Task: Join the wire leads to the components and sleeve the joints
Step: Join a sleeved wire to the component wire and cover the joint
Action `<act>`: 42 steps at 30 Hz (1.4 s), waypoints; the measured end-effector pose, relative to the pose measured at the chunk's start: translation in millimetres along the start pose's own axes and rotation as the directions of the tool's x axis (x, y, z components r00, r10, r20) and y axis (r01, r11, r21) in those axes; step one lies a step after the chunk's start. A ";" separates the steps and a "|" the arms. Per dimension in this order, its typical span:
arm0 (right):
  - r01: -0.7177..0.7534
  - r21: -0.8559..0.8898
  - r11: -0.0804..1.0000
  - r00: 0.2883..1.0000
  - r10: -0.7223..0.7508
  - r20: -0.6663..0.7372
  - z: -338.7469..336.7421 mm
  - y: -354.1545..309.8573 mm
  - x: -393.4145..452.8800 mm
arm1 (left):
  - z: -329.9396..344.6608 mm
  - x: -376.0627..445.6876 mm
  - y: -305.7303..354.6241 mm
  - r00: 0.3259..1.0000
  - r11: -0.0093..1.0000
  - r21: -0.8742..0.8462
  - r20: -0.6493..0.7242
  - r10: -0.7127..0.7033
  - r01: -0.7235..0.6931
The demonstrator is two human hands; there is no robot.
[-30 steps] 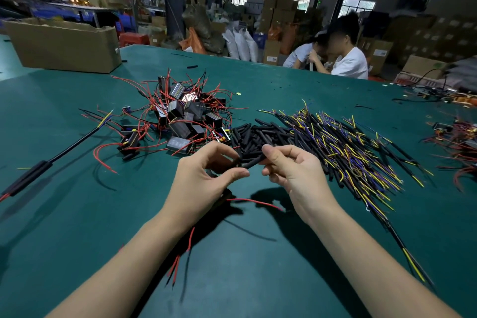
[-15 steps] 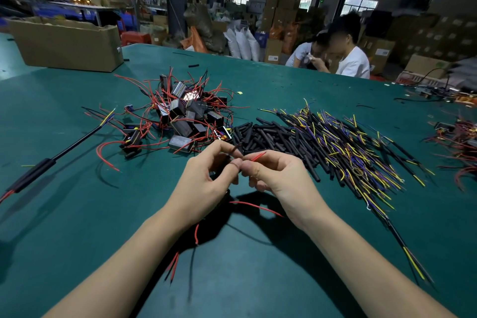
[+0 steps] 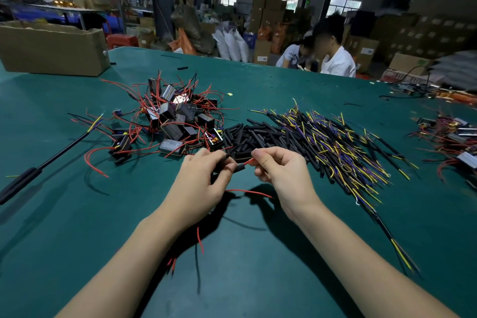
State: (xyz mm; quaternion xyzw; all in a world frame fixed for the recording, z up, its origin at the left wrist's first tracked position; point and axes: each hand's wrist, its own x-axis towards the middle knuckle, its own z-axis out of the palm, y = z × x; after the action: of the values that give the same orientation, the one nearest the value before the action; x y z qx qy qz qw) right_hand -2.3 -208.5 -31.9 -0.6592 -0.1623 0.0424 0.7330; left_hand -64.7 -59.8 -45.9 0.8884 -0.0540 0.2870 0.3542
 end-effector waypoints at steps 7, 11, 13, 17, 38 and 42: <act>0.022 -0.038 0.999 0.997 -0.020 0.069 -0.8 -4.9 -1.5 | 2.5 -1.4 7.9 0.999 0.980 -0.193 -0.027 0.037 -0.041; 0.046 -0.104 0.994 0.995 -0.036 0.095 -1.9 -8.8 -1.5 | 6.2 -1.2 6.5 0.996 0.975 -0.222 -0.074 -0.042 0.024; 0.039 -0.103 0.994 0.996 -0.031 0.080 -3.0 -8.2 -1.6 | 7.5 -1.1 4.4 0.995 0.973 -0.221 -0.061 -0.079 0.064; 0.022 -0.141 0.990 0.990 -0.002 0.141 -7.9 -5.9 1.2 | 8.7 -3.1 2.2 0.993 0.971 -0.223 -0.068 -0.099 0.081; -0.300 -0.939 0.169 0.941 -0.111 -0.320 -85.0 -8.0 107.7 | 8.2 -2.4 1.0 0.984 0.950 -0.296 -0.114 -0.134 0.095; -0.204 -0.958 0.202 0.938 -0.239 -0.250 -84.7 -16.2 104.6 | 8.6 -2.6 1.0 0.984 0.950 -0.302 -0.131 -0.124 0.079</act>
State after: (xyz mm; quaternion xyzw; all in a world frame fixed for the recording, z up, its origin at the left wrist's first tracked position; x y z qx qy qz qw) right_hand 118.9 -262.3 -3.6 -0.9663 -0.0284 -0.1945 0.1664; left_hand -63.1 -66.6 -51.8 0.8032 -0.0239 0.3223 0.5003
